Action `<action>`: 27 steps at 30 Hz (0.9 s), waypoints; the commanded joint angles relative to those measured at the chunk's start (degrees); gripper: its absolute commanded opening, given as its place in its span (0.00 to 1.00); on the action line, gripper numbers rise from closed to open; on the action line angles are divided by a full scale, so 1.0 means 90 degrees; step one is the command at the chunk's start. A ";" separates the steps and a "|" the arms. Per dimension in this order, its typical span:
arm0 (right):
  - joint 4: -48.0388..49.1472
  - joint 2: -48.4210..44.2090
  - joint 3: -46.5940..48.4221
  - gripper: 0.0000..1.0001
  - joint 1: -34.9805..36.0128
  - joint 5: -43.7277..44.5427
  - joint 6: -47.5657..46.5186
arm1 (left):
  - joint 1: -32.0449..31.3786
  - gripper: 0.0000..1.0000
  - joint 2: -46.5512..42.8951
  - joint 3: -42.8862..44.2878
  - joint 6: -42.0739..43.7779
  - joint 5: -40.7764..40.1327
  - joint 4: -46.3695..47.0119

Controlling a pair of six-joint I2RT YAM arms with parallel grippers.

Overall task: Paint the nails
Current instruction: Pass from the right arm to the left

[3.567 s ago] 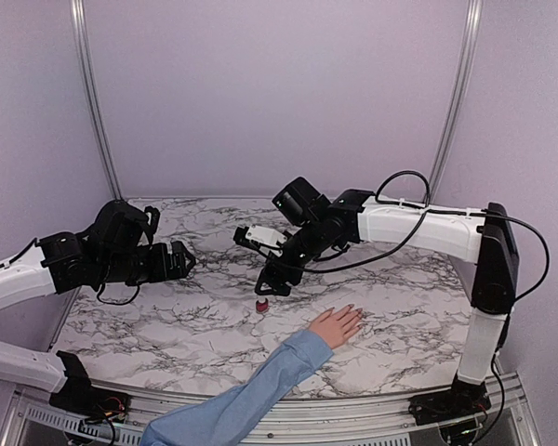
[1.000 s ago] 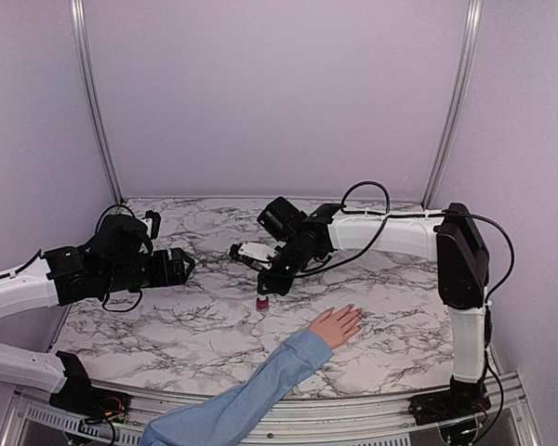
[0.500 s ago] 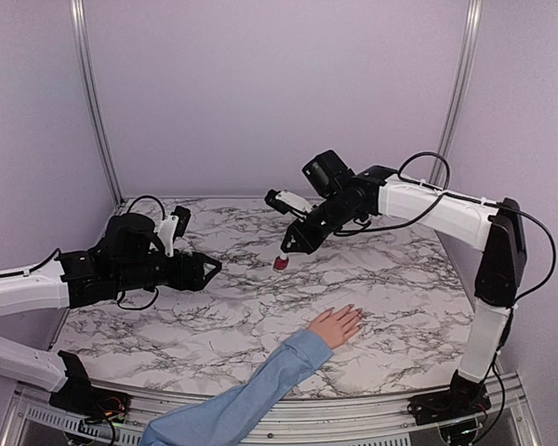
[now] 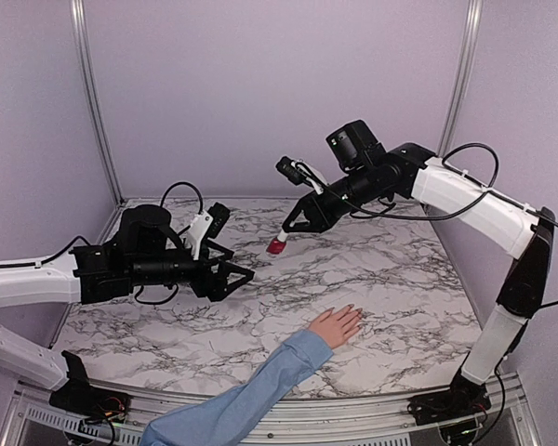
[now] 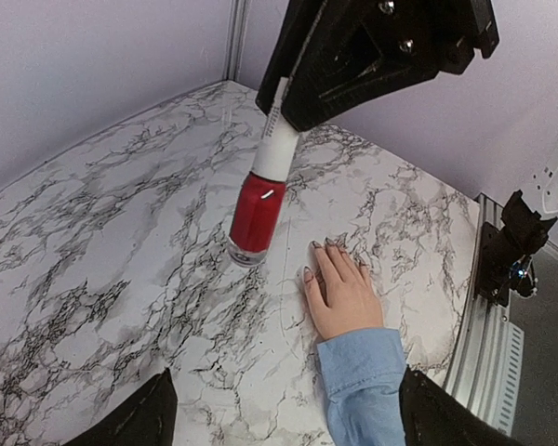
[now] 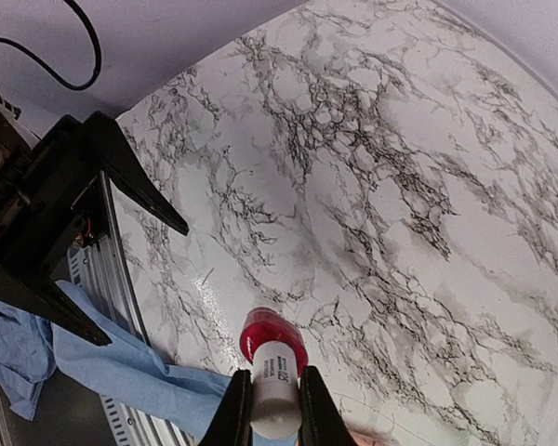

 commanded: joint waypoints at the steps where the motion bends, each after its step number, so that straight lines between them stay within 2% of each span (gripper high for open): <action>1: -0.0180 -0.0208 0.0322 0.00 -0.0014 -0.0385 0.0343 | -0.0276 0.84 0.0401 0.0446 0.0561 -0.0212 0.0253; 5: -0.0135 -0.0235 0.0287 0.00 0.0095 -0.0406 0.0478 | -0.0585 0.83 0.0767 0.0696 0.0880 -0.0593 0.0258; 15: -0.0232 -0.0125 0.0475 0.00 0.0356 -0.0698 0.0473 | -0.0666 0.74 0.1250 0.0974 0.1301 -0.0912 0.0428; 21: -0.0157 -0.0090 0.0459 0.00 0.0494 -0.0708 0.0593 | -0.0674 0.62 0.1343 0.1016 0.1287 -0.1152 0.0547; 27: -0.0111 -0.0080 0.0461 0.00 0.0506 -0.0676 0.0646 | -0.0675 0.45 0.1353 0.1050 0.1358 -0.1042 0.0603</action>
